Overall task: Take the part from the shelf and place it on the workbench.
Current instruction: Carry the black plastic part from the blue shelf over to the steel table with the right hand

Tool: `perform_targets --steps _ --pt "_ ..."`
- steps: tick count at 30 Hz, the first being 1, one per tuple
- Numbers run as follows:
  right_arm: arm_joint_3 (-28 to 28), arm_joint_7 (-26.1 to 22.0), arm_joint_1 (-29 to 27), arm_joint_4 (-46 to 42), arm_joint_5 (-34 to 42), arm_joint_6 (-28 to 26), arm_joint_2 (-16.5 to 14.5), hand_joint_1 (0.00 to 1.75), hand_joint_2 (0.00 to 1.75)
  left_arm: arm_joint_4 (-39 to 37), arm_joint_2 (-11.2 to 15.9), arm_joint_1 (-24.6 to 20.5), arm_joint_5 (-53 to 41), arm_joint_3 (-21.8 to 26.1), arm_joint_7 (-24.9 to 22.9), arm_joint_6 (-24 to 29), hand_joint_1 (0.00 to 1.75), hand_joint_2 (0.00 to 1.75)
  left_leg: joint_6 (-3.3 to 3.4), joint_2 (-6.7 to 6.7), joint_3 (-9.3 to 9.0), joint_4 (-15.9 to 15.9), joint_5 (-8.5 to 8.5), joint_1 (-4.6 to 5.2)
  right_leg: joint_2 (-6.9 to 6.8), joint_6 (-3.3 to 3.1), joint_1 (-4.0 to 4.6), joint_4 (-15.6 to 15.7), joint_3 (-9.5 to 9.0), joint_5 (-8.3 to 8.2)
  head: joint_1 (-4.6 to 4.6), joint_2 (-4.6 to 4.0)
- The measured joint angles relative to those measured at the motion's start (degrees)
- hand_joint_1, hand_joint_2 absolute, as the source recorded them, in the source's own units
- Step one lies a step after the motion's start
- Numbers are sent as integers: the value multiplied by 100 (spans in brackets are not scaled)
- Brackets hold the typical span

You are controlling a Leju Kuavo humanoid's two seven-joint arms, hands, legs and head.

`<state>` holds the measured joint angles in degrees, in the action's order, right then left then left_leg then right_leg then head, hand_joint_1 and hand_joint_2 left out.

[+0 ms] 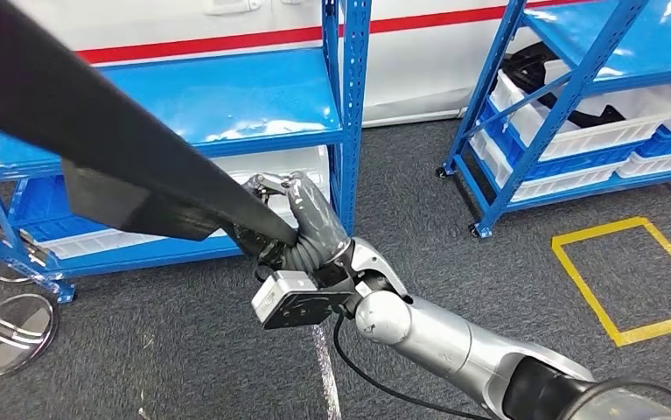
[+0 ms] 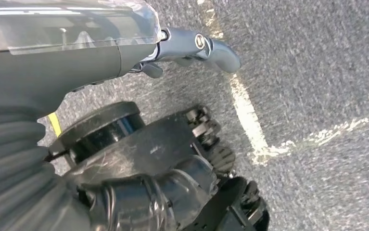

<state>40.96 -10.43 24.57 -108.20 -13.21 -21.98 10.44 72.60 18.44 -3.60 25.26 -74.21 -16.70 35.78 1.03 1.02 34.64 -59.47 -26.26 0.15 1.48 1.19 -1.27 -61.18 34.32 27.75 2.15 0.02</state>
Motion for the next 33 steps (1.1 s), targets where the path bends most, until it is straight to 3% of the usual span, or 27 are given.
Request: perform_targets --steps 2,4,7,9,10,11,13,14,15,18,20,23,24,25,26,27,29,31,33 --pt "0 -11 -5 -1 -10 -1 1 175 175 -14 -1 17 1 2 15 1 0 175 -53 41 39 -17 20 -13 -85 -85 5 10 27 -40 -1 0" --pt "0 -29 2 -1 -7 -1 1 175 175 -23 -6 34 4 3 33 3 0 175 -108 19 135 -203 -119 -24 -161 -154 -13 35 34 -76 -2 0" --pt "0 -78 0 0 52 2 1 175 175 -57 -12 43 14 3 74 2 0 175 -177 -37 540 -1163 -630 -44 -281 -200 0 45 61 -105 -3 0" --pt "0 -99 -6 1 85 4 1 175 175 -88 -16 54 22 3 87 2 0 175 -179 -48 672 -1532 -722 -47 -368 -207 19 44 76 -111 -3 0" --pt "0 -106 -7 1 93 6 1 175 175 -102 -18 59 25 3 92 2 0 175 -164 -61 578 -1398 -614 -44 -414 -208 26 44 76 -112 -3 0" --pt "0 -114 -7 1 108 13 1 175 175 -112 -20 59 28 3 99 2 0 175 -141 -101 383 -1069 -437 -38 -458 -207 30 45 70 -113 -3 0" --pt "0 -141 -3 -1 152 36 1 175 175 -128 -26 48 39 3 114 2 0 175 -84 -307 -28 -302 -180 15 -544 -195 42 48 59 -119 -3 0" --pt "0 -156 -2 -1 176 53 1 175 175 -134 -30 40 45 3 121 2 0 175 -54 -389 -142 -69 -130 49 -584 -175 49 56 59 -130 -3 0" --pt "0 -170 -2 -1 193 66 0 175 175 -141 -33 35 51 3 125 2 0 175 -28 -427 -172 30 -132 80 -628 -152 57 68 61 -144 -3 0" --pt "0 -198 0 -1 241 85 -1 175 175 -159 -37 49 54 3 129 2 0 175 51 -301 -160 95 -64 85 -744 -81 73 107 46 -169 -1 0" --pt "0 -219 2 -1 283 86 0 175 175 -163 -50 49 45 3 129 2 0 175 99 -227 -186 168 -3 52 -585 -44 59 -28 104 -45 3 -1" --pt "0 -277 -13 1 370 101 1 175 175 -188 -68 23 32 3 131 -1 0 175 157 -81 -162 190 46 35 -236 -25 42 -940 516 439 4 0" --pt "0 -296 -28 2 392 105 1 175 175 -200 -72 20 23 3 130 -2 0 175 163 -21 -148 182 50 37 -198 -22 44 -1251 663 538 4 0" --pt "0 -312 -46 1 400 107 1 175 175 -209 -76 23 0 3 125 -4 0 175 164 45 -137 170 51 38 -181 -20 45 -1399 737 536 4 0" --pt "0 -322 -64 -3 391 107 2 175 175 -218 -78 28 -36 3 110 -6 0 175 161 116 -131 149 46 37 -168 -22 43 -1325 706 422 4 0" --pt "0 -328 -78 -15 379 107 2 175 175 -226 -78 31 -78 3 94 -9 0 175 154 185 -128 122 34 33 -143 -27 38 -1054 579 231 4 0" --pt "0 -330 -105 -51 355 107 2 175 175 -240 -78 23 -144 3 66 -15 0 175 124 312 -94 36 -7 30 59 -37 10 -345 242 -70 0 0" --pt "0 -329 -136 -91 349 107 4 175 175 -249 -75 14 -168 3 55 -17 0 175 76 424 -17 -26 -19 18 229 -45 -4 -19 90 -108 -7 0" --pt "0 -330 -159 -120 346 107 7 175 175 -256 -68 20 -178 3 44 -17 0 175 24 534 38 -26 7 -1 175 -73 3 17 80 -103 -12 0"
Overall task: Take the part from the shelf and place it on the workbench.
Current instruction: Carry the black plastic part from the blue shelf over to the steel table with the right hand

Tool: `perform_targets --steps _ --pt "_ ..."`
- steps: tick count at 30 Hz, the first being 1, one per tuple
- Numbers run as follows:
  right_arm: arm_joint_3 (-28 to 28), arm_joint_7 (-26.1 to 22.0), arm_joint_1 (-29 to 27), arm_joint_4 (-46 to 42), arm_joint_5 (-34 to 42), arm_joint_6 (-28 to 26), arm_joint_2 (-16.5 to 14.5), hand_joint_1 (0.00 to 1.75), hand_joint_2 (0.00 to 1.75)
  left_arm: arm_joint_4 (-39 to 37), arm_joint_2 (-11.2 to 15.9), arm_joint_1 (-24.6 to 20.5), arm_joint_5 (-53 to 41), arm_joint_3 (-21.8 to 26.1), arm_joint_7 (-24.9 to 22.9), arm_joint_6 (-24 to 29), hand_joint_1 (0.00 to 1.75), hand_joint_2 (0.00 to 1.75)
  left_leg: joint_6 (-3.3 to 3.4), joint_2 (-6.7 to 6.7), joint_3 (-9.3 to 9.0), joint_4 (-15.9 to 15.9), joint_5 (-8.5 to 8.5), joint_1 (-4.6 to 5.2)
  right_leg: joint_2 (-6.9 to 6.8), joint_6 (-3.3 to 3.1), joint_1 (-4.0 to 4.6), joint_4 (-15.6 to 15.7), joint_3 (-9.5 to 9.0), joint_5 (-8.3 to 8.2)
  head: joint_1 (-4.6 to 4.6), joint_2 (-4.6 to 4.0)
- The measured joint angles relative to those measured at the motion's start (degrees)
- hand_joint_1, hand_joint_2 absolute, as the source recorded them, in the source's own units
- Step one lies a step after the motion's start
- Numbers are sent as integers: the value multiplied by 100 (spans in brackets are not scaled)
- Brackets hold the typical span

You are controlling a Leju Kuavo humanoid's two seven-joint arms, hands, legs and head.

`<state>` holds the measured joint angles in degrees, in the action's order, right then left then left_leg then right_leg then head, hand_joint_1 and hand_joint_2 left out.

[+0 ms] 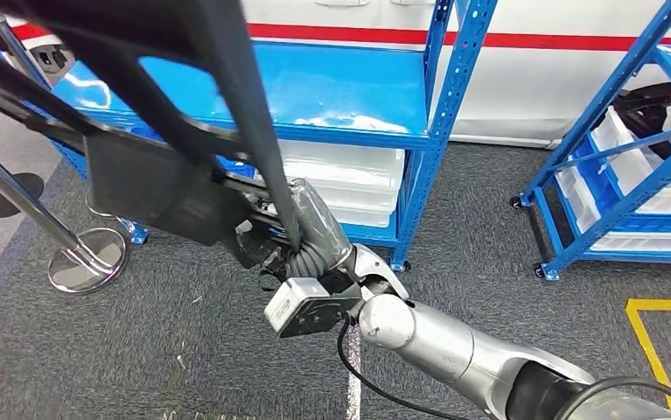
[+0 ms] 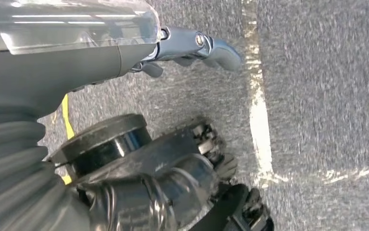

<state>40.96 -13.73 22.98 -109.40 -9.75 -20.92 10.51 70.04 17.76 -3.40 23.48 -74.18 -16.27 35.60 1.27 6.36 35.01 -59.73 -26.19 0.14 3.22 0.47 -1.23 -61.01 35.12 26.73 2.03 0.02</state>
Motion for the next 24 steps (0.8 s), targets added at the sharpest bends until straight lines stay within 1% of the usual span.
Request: perform_targets --steps 1,2,3,4,5,6,7,8,9,10,11,12,13,14,15,16,17,18,19,20,21,22,23,24 --pt "0 0 -5 -13 -1 2 1 175 175 -3 5 9 -7 0 -11 -1 0 175 -28 -29 20 -18 -15 0 -56 -25 -4 27 -14 -9 -1 0" --pt "0 0 -11 -33 -1 7 1 175 175 -5 10 14 -19 0 -22 -4 0 175 -60 -118 62 -97 -72 6 -118 -51 -16 57 -30 -20 -8 0" --pt "0 -1 -20 -61 -1 16 1 175 175 -7 15 13 -35 0 -40 -10 0 175 -95 -249 155 -286 -187 6 -185 -73 -27 84 -47 -28 -14 -1" --pt "0 -2 -37 -95 5 30 3 175 175 -9 16 9 -50 0 -54 -21 0 175 -132 -405 290 -572 -339 -1 -253 -89 -27 100 -60 -30 -20 -1" --pt "0 -9 -65 -132 18 48 5 175 175 -16 16 4 -63 0 -63 -37 0 175 -165 -499 460 -922 -495 -16 -323 -99 -23 105 -63 -27 -26 -1" --pt "0 -22 -99 -167 38 66 7 175 175 -31 16 3 -71 0 -68 -58 0 175 -192 -544 624 -1248 -607 -34 -394 -106 -20 105 -63 -22 -26 -1" --pt "0 -44 -140 -196 73 82 8 175 175 -55 17 7 -77 0 -64 -85 0 175 -210 -566 721 -1428 -626 -47 -463 -111 -19 104 -64 -16 -26 0" --pt "0 -72 -178 -222 113 95 9 175 175 -87 19 13 -86 0 -56 -116 0 175 -219 -583 730 -1423 -550 -56 -527 -112 -19 104 -66 -11 -26 0" --pt "0 -103 -207 -247 155 107 9 175 175 -121 23 18 -93 0 -45 -151 0 175 -218 -610 627 -1198 -382 -62 -584 -110 -20 104 -72 -4 -26 0" --pt "0 -134 -227 -272 202 121 9 175 175 -155 30 20 -101 0 -34 -180 0 175 -206 -672 443 -822 -172 -62 -637 -103 -20 105 -83 4 -26 0" --pt "-1 -165 -241 -300 247 142 9 175 175 -186 37 17 -107 0 -24 -202 0 175 -185 -793 250 -441 -32 -35 -685 -91 -9 108 -95 13 -27 0" --pt "-1 -199 -253 -326 300 168 10 175 175 -211 45 10 -109 0 -16 -220 0 175 -152 -894 99 -139 58 -1 -731 -73 3 113 -106 20 -27 0" --pt "-2 -236 -265 -345 363 200 10 175 175 -234 56 5 -107 0 -11 -230 0 175 -120 -969 19 31 82 33 -778 -52 16 119 -115 24 -26 0" --pt "-3 -277 -277 -357 432 241 11 175 175 -255 66 5 -91 1 -8 -238 0 175 -91 -990 4 82 60 67 -829 -27 27 130 -124 25 -25 0" --pt "-4 -318 -284 -361 499 285 11 175 175 -273 80 12 -59 3 -4 -243 0 175 -60 -932 5 105 73 74 -883 0 32 141 -141 28 -24 0" --pt "-5 -356 -286 -363 560 332 11 175 175 -291 92 30 -14 10 2 -244 0 175 -31 -877 -10 134 91 57 -893 31 24 139 -150 46 -22 0" --pt "-6 -385 -284 -364 608 371 11 175 175 -307 102 48 35 27 14 -245 0 175 4 -820 -33 170 111 40 -822 57 17 90 -143 96 -22 -1" --pt "-7 -410 -280 -366 640 397 11 175 175 -325 110 59 83 50 27 -246 0 175 50 -765 -55 206 134 21 -697 71 14 -78 -75 205 -19 -1" --pt "-8 -426 -278 -367 659 416 11 175 175 -345 115 66 115 72 39 -247 0 175 85 -710 -70 227 151 3 -547 77 8 -364 57 359 -16 -1" --pt "-9 -437 -280 -367 669 426 11 175 175 -365 119 66 134 90 48 -249 0 175 110 -649 -68 231 158 7 -425 75 12 -739 235 532 -14 -1" --pt "-9 -444 -284 -366 673 433 11 175 175 -386 123 65 146 101 52 -252 0 175 126 -584 -64 227 160 10 -369 74 15 -1125 429 677 -11 0" --pt "-9 -446 -290 -363 674 440 11 175 175 -403 124 69 147 105 54 -255 0 175 126 -515 -62 221 160 13 -350 79 15 -1383 568 733 -11 0" --pt "-9 -447 -292 -361 675 443 11 175 175 -417 124 75 148 109 55 -257 0 175 124 -442 -61 210 158 12 -343 83 12 -1448 617 681 -11 0" --pt "-9 -448 -292 -359 677 445 11 175 175 -429 124 82 149 112 56 -260 0 175 116 -363 -61 188 150 5 -331 86 5 -1273 551 518 -11 0"
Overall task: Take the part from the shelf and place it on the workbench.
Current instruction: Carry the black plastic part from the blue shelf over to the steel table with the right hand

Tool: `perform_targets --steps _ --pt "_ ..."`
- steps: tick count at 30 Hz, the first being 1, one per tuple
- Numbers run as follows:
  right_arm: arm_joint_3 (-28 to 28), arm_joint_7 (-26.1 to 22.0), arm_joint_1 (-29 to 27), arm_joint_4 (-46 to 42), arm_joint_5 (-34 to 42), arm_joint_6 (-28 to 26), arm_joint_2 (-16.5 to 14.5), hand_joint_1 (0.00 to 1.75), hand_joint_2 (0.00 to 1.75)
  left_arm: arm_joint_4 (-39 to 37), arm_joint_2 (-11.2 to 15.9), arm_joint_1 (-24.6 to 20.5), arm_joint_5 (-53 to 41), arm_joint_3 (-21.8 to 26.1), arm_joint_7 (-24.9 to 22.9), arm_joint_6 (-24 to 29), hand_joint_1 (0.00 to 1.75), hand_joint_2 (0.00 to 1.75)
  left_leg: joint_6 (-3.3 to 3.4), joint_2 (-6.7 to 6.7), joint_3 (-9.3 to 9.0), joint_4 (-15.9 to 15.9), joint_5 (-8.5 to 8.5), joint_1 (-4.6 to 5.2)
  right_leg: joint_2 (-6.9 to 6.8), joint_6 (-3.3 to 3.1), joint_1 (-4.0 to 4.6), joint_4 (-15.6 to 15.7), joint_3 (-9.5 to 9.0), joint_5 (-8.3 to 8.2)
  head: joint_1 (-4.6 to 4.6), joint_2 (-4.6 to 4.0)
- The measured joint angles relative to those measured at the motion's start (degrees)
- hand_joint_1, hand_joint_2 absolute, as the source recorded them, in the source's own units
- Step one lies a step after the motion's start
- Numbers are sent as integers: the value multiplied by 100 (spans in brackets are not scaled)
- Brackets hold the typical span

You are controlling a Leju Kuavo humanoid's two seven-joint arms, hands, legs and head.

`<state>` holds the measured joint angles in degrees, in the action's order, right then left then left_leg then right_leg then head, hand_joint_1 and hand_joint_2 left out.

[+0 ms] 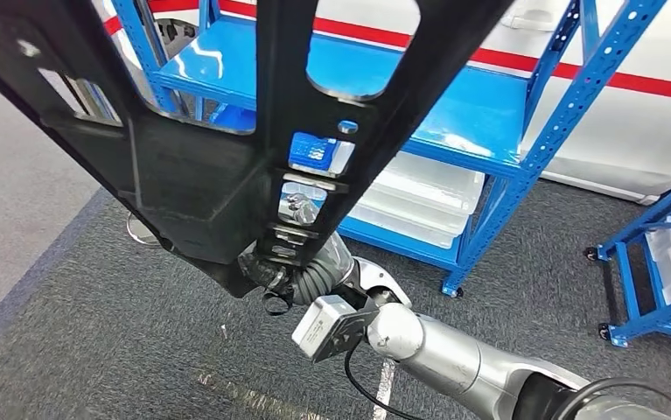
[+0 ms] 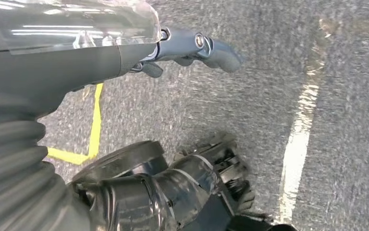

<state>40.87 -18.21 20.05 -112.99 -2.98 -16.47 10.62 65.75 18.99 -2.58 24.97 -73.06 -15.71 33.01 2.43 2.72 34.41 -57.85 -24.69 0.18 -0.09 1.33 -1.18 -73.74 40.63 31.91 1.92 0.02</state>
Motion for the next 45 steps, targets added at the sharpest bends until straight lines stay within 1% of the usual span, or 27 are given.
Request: perform_targets --steps 1,3,5,7,9,11,13,14,15,16,18,20,22,24,25,27,28,29,31,33,35,36,38,40,42,44,45 --pt "0 -3 2 2 4 4 0 175 175 -10 0 6 1 2 1 -4 0 175 -16 78 4 -34 -17 -10 48 5 -14 346 -152 -221 0 0" --pt "0 -23 9 3 33 26 -3 175 175 -29 0 7 4 4 4 -14 0 175 -71 217 63 -147 -68 -17 289 10 -60 1018 -454 -484 -3 -1" --pt "0 -55 13 5 76 53 -13 175 175 -46 0 5 18 5 10 -17 0 175 -136 333 152 -215 -79 -28 431 -7 -66 1227 -544 -476 -4 -1" --pt "0 -102 33 15 106 65 -40 175 175 -65 1 26 59 8 19 -13 0 175 -191 414 200 -211 -61 -52 325 -63 -57 1253 -555 -486 -2 0" --pt "0 -167 64 41 145 66 -91 175 175 -79 -9 46 121 22 48 -2 0 175 -252 221 292 -375 -158 -42 198 -127 -75 1292 -587 -499 -15 0" --pt "0 -225 75 69 180 52 -134 175 175 -89 -25 41 175 66 85 5 0 175 -313 -86 552 -903 -423 -41 63 -167 -67 1314 -611 -495 -29 0" --pt "0 -257 70 101 193 9 -153 175 175 -114 -60 35 180 104 113 -5 0 175 -345 -195 872 -1519 -647 -63 -87 -186 -46 1314 -613 -483 -30 0" --pt "0 -267 66 118 208 -28 -160 175 175 -133 -94 37 152 110 127 -10 0 175 -345 -212 928 -1617 -632 -68 -160 -191 -38 1313 -615 -476 -30 0" --pt "1 -279 64 133 237 -73 -166 175 175 -155 -138 37 109 111 140 -8 0 175 -334 -228 888 -1530 -526 -70 -230 -193 -32 1313 -621 -467 -31 0" --pt "1 -290 63 142 267 -121 -169 175 175 -174 -188 35 59 111 149 1 0 175 -311 -259 742 -1246 -345 -66 -289 -191 -26 1314 -633 -458 -31 0" --pt "0 -304 61 145 305 -226 -171 175 175 -210 -295 10 -39 111 153 29 0 175 -235 -466 360 -511 -70 -11 -395 -173 -8 1330 -669 -438 -30 0" --pt "-1 -297 51 144 290 -328 -172 175 175 -243 -409 -28 -107 110 144 41 0 175 -155 -601 176 -153 -19 62 -490 -128 10 1365 -701 -432 -28 0" --pt "-1 -270 38 139 268 -395 -173 175 175 -276 -501 -43 -133 107 129 30 0 175 -93 -509 144 -95 -10 81 -578 -67 25 1414 -750 -429 -26 0" --pt "-2 -231 24 125 229 -465 -170 175 175 -310 -570 -46 -154 102 110 -9 0 175 -37 -407 58 16 31 48 -445 -14 19 1338 -764 -347 -20 -1" --pt "-3 -210 10 109 200 -514 -169 175 175 -330 -592 -59 -177 101 98 -33 0 175 -6 -358 14 66 51 28 -310 2 15 1144 -684 -235 -15 -1" --pt "-8 -173 -53 70 141 -612 -161 175 175 -368 -619 -95 -259 94 71 -87 0 175 37 -251 -3 83 58 11 -78 12 6 476 -342 63 -9 -1" --pt "-12 -150 -100 48 112 -656 -152 175 175 -383 -627 -110 -311 84 51 -114 0 175 50 -187 0 73 53 13 -38 19 9 147 -156 169 -7 -1" --pt "-18 -123 -148 25 84 -694 -140 175 175 -393 -635 -119 -367 70 24 -140 0 175 53 -114 1 58 43 12 -23 30 7 -24 -42 170 -6 -1" --pt "-38 -68 -212 -31 14 -759 -116 175 175 -411 -642 -126 -474 37 -42 -192 0 175 36 37 3 -8 5 -2 4 54 -13 240 -107 -129 -5 -1" --pt "-64 -21 -244 -90 -38 -801 -98 175 175 -420 -649 -133 -568 18 -104 -235 0 175 -22 173 43 -136 -71 -15 205 78 -64 905 -387 -441 -5 -1" --pt "-84 7 -293 -149 -63 -834 -86 175 175 -423 -654 -156 -646 -3 -148 -268 0 175 -87 292 131 -253 -123 -16 410 53 -92 1203 -522 -483 -9 -1" --pt "-90 17 -321 -171 -75 -853 -77 175 175 -425 -654 -166 -691 -18 -169 -296 0 175 -115 348 168 -274 -125 -18 433 20 -83 1201 -525 -459 -9 -1" --pt "-98 39 -356 -215 -122 -885 -67 175 175 -428 -650 -170 -812 -43 -226 -386 0 175 -152 412 213 -289 -125 -34 310 -60 -84 1205 -540 -461 -9 0" --pt "-99 72 -370 -263 -195 -899 -63 175 175 -430 -645 -191 -952 -50 -291 -489 0 175 -205 206 330 -517 -253 -26 177 -126 -104 1225 -576 -455 -22 0" --pt "-101 112 -395 -319 -258 -911 -58 175 175 -430 -646 -238 -1073 -52 -334 -578 0 175 -272 -107 635 -1133 -536 -35 36 -167 -89 1231 -601 -433 -36 0" --pt "-101 148 -424 -351 -304 -923 -52 175 175 -431 -654 -264 -1160 -52 -369 -653 0 175 -300 -217 943 -1685 -695 -58 -107 -185 -68 1230 -613 -409 -35 0" --pt "-101 162 -439 -363 -323 -930 -51 175 175 -431 -657 -265 -1195 -52 -386 -685 0 175 -294 -232 972 -1712 -634 -61 -170 -187 -58 1230 -625 -394 -35 0"
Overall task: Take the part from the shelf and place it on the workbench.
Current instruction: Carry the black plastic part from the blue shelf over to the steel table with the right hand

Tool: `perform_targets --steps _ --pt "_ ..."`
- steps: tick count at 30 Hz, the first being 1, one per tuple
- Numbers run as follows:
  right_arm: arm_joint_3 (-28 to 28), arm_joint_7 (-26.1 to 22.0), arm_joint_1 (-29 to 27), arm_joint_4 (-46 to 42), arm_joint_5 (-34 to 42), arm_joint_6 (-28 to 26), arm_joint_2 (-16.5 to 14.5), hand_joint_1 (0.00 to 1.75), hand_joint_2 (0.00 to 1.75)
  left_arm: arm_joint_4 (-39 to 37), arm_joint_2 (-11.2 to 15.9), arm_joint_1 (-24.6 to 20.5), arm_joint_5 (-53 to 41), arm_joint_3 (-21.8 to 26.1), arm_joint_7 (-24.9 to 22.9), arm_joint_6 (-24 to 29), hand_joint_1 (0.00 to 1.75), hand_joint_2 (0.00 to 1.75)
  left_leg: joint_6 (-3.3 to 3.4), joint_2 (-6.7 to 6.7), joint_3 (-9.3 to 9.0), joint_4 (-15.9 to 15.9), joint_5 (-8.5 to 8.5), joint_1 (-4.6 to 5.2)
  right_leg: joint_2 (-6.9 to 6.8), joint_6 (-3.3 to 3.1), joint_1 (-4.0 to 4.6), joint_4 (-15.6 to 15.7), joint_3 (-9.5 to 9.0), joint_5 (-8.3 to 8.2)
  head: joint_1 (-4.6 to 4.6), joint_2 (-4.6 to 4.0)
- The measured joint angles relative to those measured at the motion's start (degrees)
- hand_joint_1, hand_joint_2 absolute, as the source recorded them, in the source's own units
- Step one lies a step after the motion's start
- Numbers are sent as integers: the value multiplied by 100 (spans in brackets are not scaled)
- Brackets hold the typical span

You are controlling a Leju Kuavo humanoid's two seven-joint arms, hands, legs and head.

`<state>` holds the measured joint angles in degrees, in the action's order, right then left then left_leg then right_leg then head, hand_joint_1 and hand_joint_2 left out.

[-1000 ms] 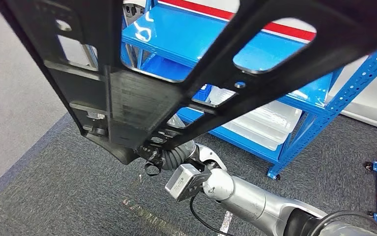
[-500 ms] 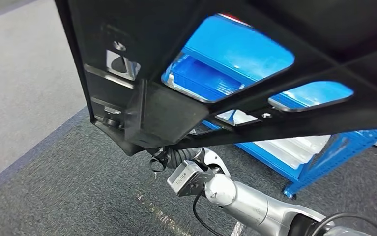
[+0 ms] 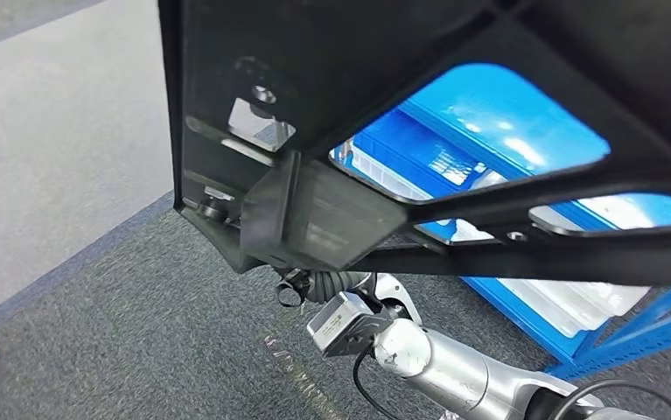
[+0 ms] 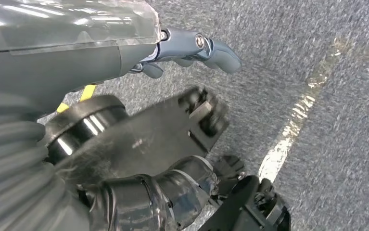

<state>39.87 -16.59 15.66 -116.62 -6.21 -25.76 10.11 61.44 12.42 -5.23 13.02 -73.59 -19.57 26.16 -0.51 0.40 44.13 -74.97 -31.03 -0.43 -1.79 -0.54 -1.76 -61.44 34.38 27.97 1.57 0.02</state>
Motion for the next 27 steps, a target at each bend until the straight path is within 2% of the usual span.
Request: perform_targets --steps 1,2,4,6,7,8,9,10,11,12,13,14,15,16,17,19,20,21,23,24,25,27 --pt "0 10 -11 -13 -16 -4 1 175 175 0 -3 0 -35 -1 -19 -33 0 175 21 -13 -81 182 155 1 -60 0 11 0 -20 17 0 0" --pt "-1 19 -18 -30 -27 -8 2 175 175 0 -3 -2 -73 -1 -36 -63 0 175 58 -47 -249 519 362 12 -115 2 21 2 -49 38 0 0" --pt "-3 26 -23 -66 -33 -11 5 175 175 -3 -2 -30 -156 -1 -67 -134 0 175 163 -259 -604 1195 596 91 -222 18 47 25 -111 74 0 -1" --pt "-6 27 -26 -90 -33 -3 11 175 175 -8 -1 -65 -212 -1 -96 -181 0 175 243 -387 -740 1460 590 173 -329 61 65 75 -154 85 1 -1" --pt "-7 28 -26 -94 -34 3 14 175 175 -8 -1 -71 -228 -1 -110 -190 0 175 265 -336 -761 1511 596 188 -388 89 72 107 -184 86 1 0" --pt "-8 29 -24 -101 -33 9 18 175 175 -9 -2 -63 -238 -1 -124 -192 0 175 287 -273 -795 1566 614 159 -411 122 70 131 -210 98 3 0" --pt "-9 29 -22 -106 -33 14 23 175 175 -10 -4 -52 -247 -1 -136 -192 0 175 305 -213 -849 1642 637 135 -351 149 69 117 -230 126 4 -1" --pt "-10 28 -20 -113 -32 21 27 175 175 -11 -7 -50 -251 -1 -143 -193 0 175 329 -159 -906 1716 661 110 -235 171 66 15 -198 194 7 -1" --pt "-10 28 -20 -120 -24 33 31 175 175 -13 -11 -53 -251 -1 -147 -194 0 175 353 -109 -950 1767 679 85 -83 186 60 -204 -91 306 9 -1" --pt "-11 28 -27 -122 -13 49 35 175 175 -14 -18 -63 -242 -1 -145 -193 0 175 373 -52 -965 1783 681 89 49 195 59 -524 77 442 10 -2" --pt "-11 25 -36 -122 10 72 37 175 175 -16 -25 -69 -218 -1 -136 -187 0 175 391 10 -967 1781 678 88 115 206 55 -882 287 572 9 -1" --pt "-11 20 -45 -117 46 99 39 175 175 -20 -32 -59 -182 -1 -120 -174 0 175 397 82 -967 1773 670 85 141 223 51 -1156 465 630 9 -1" --pt "-11 8 -51 -111 84 126 42 175 175 -26 -37 -38 -135 -1 -92 -158 0 175 391 160 -967 1756 658 77 152 243 40 -1261 564 584 8 -1" --pt "-11 -8 -52 -105 130 151 43 175 175 -34 -38 -10 -88 -1 -61 -143 0 175 373 239 -966 1726 638 64 161 266 22 -1158 558 433 8 -1" --pt "-12 -23 -49 -98 168 173 44 175 175 -44 -38 16 -51 -1 -32 -134 0 175 344 320 -961 1674 606 45 197 295 -8 -862 450 208 8 -1" --pt "-11 -51 -45 -83 209 200 45 175 175 -61 -36 42 -11 1 6 -126 0 175 259 471 -898 1511 515 21 441 334 -77 -280 199 -47 7 -1" --pt "-12 -60 -45 -75 216 209 45 175 175 -68 -35 45 -3 2 16 -119 0 175 218 535 -850 1439 483 16 544 326 -93 -124 129 -72 6 -1" --pt "-12 -67 -45 -67 220 213 46 175 175 -73 -34 51 1 4 23 -111 0 175 184 593 -802 1397 467 13 611 297 -92 -96 113 -27 5 -1" --pt "-13 -73 -35 -56 225 222 49 175 175 -83 -27 85 8 6 36 -96 0 175 138 686 -748 1387 475 -6 515 205 -79 -92 105 -23 5 0" --pt "-13 -74 -27 -51 226 228 51 175 175 -87 -22 105 9 6 39 -91 0 175 115 627 -725 1353 460 -3 458 167 -84 -80 85 -22 3 0" --pt "-12 -75 -20 -49 226 234 51 175 175 -90 -16 114 9 7 43 -87 0 175 87 505 -670 1241 406 1 389 130 -90 -63 60 -21 -2 0" --pt "-13 -76 -14 -46 225 244 51 175 175 -92 -12 105 9 8 48 -85 0 175 32 167 -406 718 164 11 249 80 -80 -39 13 -5 -13 0"
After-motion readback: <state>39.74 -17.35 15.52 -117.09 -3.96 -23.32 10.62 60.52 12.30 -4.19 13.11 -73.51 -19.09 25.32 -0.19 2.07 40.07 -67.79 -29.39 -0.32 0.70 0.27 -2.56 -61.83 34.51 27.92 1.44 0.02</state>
